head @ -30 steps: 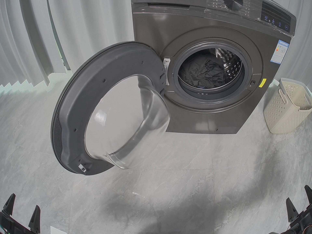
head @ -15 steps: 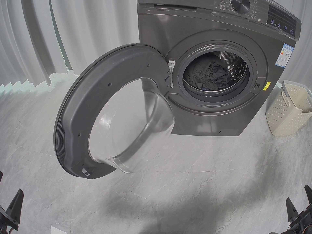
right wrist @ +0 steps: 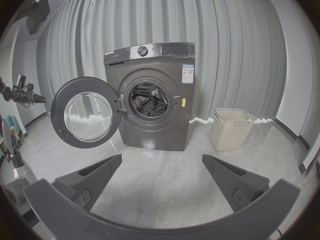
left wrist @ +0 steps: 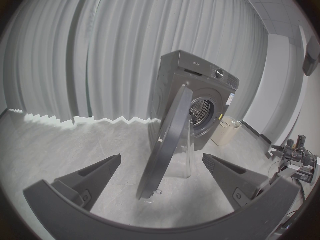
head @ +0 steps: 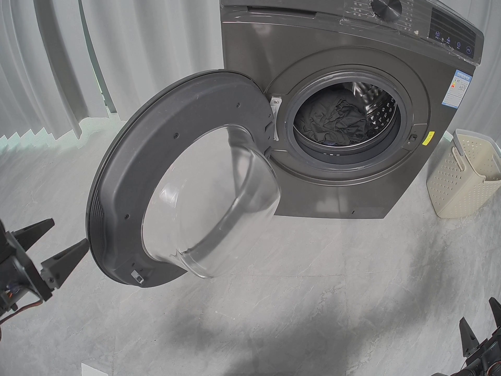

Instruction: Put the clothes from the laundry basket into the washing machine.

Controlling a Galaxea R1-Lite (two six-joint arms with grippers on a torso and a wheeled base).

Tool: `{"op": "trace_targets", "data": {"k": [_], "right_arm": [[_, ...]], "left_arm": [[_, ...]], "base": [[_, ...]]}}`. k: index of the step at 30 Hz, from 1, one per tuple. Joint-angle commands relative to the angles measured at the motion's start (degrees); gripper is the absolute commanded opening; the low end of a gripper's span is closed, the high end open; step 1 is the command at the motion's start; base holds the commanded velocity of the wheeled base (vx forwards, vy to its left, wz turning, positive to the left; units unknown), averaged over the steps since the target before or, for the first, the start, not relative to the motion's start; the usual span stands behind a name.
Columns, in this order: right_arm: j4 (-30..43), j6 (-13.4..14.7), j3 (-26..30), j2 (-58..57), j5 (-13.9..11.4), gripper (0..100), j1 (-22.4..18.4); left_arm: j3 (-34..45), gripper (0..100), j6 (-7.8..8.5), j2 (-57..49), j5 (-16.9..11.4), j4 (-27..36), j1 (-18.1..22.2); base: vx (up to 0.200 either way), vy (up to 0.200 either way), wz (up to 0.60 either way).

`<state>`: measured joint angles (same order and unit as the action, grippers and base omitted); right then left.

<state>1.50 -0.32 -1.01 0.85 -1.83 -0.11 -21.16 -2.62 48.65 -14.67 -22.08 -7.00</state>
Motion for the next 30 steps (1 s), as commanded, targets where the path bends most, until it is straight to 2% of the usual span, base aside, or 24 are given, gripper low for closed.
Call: {"op": "trace_targets", "data": {"k": [1,5,6,7,8,9,10,11,14,18,23,26,30], "right_arm": [[-0.01,-0.03,0.40,-0.85,-0.02,100,-0.07],[-0.01,-0.03,0.40,-0.85,-0.02,100,0.02],[-0.01,-0.03,0.40,-0.85,-0.02,100,-0.07],[-0.01,-0.03,0.40,-0.85,-0.02,100,-0.07],[-0.01,-0.03,0.40,-0.85,-0.02,100,-0.07],[-0.01,-0.03,0.40,-0.85,-0.02,100,0.02],[-0.01,-0.03,0.40,-0.85,-0.02,100,-0.07],[-0.01,-0.03,0.40,-0.85,-0.02,100,0.02],[-0.01,-0.03,0.40,-0.85,-0.02,100,-0.07],[-0.01,-0.03,0.40,-0.85,-0.02,100,0.02],[-0.01,-0.03,0.40,-0.85,-0.02,100,0.02],[-0.01,-0.03,0.40,-0.85,-0.02,100,-0.07],[-0.01,-0.03,0.40,-0.85,-0.02,100,0.02]], "left_arm": [[-3.45,100,-0.28,14.72,-2.21,-4.11,-4.87],[-3.89,100,-0.28,17.09,-2.12,-5.34,-8.74],[-3.80,100,-0.54,17.62,-2.12,-6.40,-10.84],[-3.80,100,-0.54,17.62,-2.12,-6.40,-10.84],[-3.53,100,-0.98,17.44,-2.30,-7.89,-14.54],[-3.45,100,-1.51,17.00,-2.30,-8.33,-16.38],[-3.36,100,-3.36,15.68,-2.21,-8.51,-20.16],[-3.36,100,-4.41,14.45,-2.21,-8.42,-21.83],[-3.18,100,-6.08,11.82,-1.33,-7.81,-24.47],[-2.74,100,-6.26,11.38,-1.16,-8.16,-24.20],[-2.04,100,-6.26,8.39,-0.72,-8.25,-20.78],[-2.39,100,-6.26,5.49,-0.63,-8.51,-17.52],[-2.83,100,-5.99,3.64,-0.89,-7.89,-10.67]], "base": [[0.000,0.000,0.00],[0.000,0.000,0.00],[0.000,0.000,0.00],[0.000,0.000,0.00],[0.000,0.000,0.00],[0.000,0.000,0.00],[0.000,0.000,0.00],[0.000,0.000,0.00],[0.000,0.000,0.00],[0.000,0.000,0.00],[0.000,0.000,0.00],[0.000,0.000,0.00],[0.000,0.000,0.00]]}}
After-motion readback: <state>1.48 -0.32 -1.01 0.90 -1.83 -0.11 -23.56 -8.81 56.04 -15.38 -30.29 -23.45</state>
